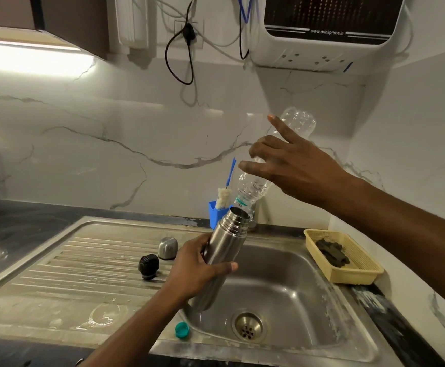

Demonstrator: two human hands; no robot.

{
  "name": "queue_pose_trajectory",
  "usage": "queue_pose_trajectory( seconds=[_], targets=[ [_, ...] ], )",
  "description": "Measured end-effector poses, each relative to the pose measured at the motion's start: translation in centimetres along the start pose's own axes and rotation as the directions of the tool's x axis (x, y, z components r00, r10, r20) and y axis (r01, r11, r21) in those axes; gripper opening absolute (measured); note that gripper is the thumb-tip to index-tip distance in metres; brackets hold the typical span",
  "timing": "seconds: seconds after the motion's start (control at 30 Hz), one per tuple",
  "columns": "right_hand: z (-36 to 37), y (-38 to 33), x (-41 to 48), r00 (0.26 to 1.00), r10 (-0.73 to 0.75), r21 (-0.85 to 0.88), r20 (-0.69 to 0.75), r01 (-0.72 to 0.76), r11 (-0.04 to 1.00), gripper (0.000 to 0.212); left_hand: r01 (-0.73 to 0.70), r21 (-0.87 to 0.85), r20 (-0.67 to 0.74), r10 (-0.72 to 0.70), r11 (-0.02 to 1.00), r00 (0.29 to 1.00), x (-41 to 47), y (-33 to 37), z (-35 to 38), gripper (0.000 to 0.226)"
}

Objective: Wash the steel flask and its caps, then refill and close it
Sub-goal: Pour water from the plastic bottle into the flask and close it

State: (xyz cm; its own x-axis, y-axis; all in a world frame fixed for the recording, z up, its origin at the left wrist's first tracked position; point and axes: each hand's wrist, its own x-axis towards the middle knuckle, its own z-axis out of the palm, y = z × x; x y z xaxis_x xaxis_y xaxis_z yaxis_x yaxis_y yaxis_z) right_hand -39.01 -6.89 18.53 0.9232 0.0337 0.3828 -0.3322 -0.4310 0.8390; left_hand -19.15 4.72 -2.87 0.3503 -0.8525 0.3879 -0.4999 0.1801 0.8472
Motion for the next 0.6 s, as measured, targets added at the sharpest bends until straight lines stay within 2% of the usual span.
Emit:
queue_pose_trajectory(
  seconds=[0.1, 0.2, 0.23, 0.3, 0.37, 0.43, 0.6],
  targets=[
    [0.1, -0.5, -0.1, 0.992, 0.124, 0.079, 0.011, -0.124, 0.989, 0.074, 0.002, -0.021, -0.018, -0.002, 1.0, 1.0, -0.2, 0.0, -0.8, 0.065],
    [0.6, -2.0, -0.2, 0.949, 0.25, 0.244, 0.192, -0.293, 0.924, 0.081, 0.016, -0.053, -0.045, -0.018, 0.998, 0.999, -0.7, 0.1, -1.9, 0.056],
    [0.9, -2.7, -0.2, 0.92, 0.286, 0.327, 0.269, -0.367, 0.871, 0.082, 0.024, -0.068, -0.058, -0.028, 0.997, 0.998, -0.9, 0.0, -2.3, 0.052],
    [1.8, -4.6, -0.2, 0.866, 0.343, 0.521, 0.365, -0.495, 0.695, 0.083, 0.035, -0.097, -0.086, -0.044, 0.995, 0.995, -1.4, -0.1, -3.3, 0.047],
    [2.7, -6.8, -0.4, 0.835, 0.373, 0.679, 0.405, -0.548, 0.488, 0.082, 0.054, -0.132, -0.109, -0.069, 0.99, 0.992, -2.1, -0.3, -4.5, 0.048],
    [3.5, -9.1, -0.7, 0.81, 0.387, 0.767, 0.44, -0.564, 0.306, 0.079, 0.068, -0.168, -0.135, -0.091, 0.983, 0.987, -2.9, -0.8, -5.8, 0.047],
    [4.3, -14.5, -1.2, 0.769, 0.405, 0.819, 0.494, -0.568, 0.079, 0.082, 0.105, -0.217, -0.211, -0.151, 0.971, 0.966, -4.9, -2.4, -9.4, 0.062]
  ],
)
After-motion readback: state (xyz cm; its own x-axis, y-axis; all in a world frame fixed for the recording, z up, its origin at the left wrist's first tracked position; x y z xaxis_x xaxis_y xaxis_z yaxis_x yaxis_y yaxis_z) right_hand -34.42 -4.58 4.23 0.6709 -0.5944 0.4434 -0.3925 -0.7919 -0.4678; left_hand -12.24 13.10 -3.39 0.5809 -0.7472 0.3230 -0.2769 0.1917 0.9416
